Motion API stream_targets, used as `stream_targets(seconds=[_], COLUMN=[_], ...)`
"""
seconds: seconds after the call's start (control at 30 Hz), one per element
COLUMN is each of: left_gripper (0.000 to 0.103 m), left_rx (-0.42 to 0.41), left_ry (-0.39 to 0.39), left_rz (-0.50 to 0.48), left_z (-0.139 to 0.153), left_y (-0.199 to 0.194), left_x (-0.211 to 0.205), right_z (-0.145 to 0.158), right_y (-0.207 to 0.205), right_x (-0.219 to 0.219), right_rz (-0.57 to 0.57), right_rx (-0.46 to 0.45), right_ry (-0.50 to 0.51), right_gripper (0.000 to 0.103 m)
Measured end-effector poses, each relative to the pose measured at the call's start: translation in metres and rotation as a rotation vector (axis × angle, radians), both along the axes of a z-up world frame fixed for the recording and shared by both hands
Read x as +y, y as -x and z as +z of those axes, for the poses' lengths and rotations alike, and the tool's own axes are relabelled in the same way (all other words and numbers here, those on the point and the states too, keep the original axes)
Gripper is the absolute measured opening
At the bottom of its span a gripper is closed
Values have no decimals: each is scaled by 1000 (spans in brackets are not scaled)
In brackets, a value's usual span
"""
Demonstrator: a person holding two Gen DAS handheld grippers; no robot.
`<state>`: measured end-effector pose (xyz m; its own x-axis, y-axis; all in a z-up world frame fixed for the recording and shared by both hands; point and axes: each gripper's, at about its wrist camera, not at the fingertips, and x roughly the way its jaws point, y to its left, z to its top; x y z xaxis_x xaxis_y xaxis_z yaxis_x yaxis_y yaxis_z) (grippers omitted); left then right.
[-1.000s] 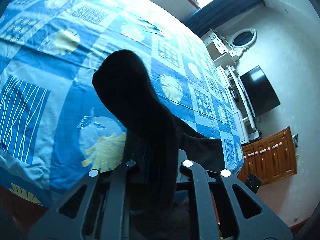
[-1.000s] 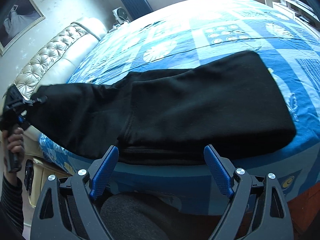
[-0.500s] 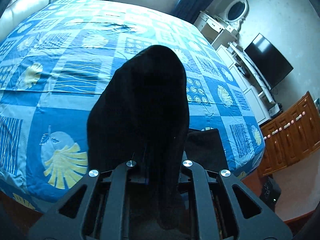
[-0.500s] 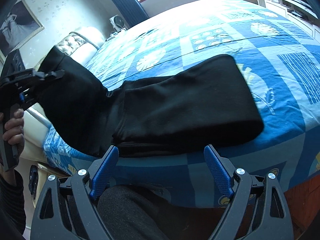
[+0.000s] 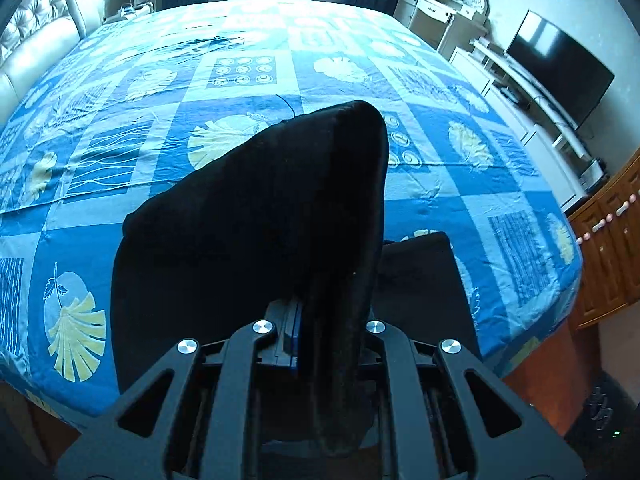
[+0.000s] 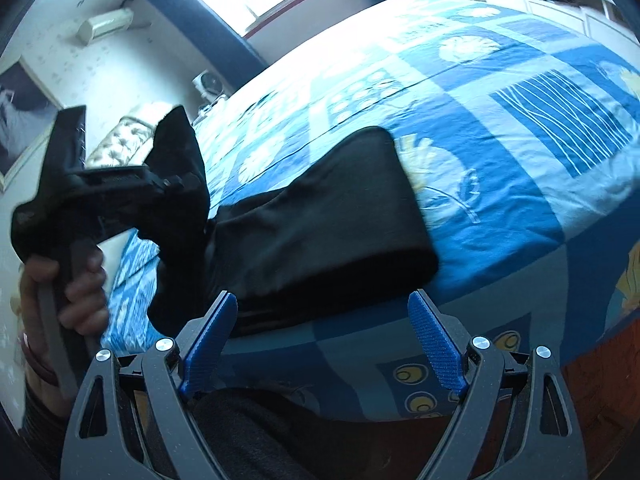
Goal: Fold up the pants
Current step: 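Fold the held pants over with the left gripper while the right gripper holds the other end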
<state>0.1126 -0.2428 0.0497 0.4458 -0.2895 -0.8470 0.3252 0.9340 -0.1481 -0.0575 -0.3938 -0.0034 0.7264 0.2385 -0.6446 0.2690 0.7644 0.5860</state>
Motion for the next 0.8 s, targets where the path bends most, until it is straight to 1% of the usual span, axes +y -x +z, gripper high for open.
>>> stream_targets(seconds=[0.17, 0.33, 0.5, 0.8], left_gripper=[12, 12, 12, 12], left_rx=[-31, -59, -65, -93], left_ry=[-95, -179, -223, -276], left_rz=[-16, -30, -27, -25], left_z=[-21, -41, -56, -69], left_y=[10, 17, 20, 24], left_x=[-34, -59, -71, -82], right_z=[-11, -22, -28, -37], right_y=[8, 18, 26, 29], right_x=[-18, -34, -43, -49], right_rz=[-45, -90, -117, -126], right_rx=[9, 22, 27, 42], right_ry=[-27, -59, -80, -98], right_gripper=[86, 86, 86, 86])
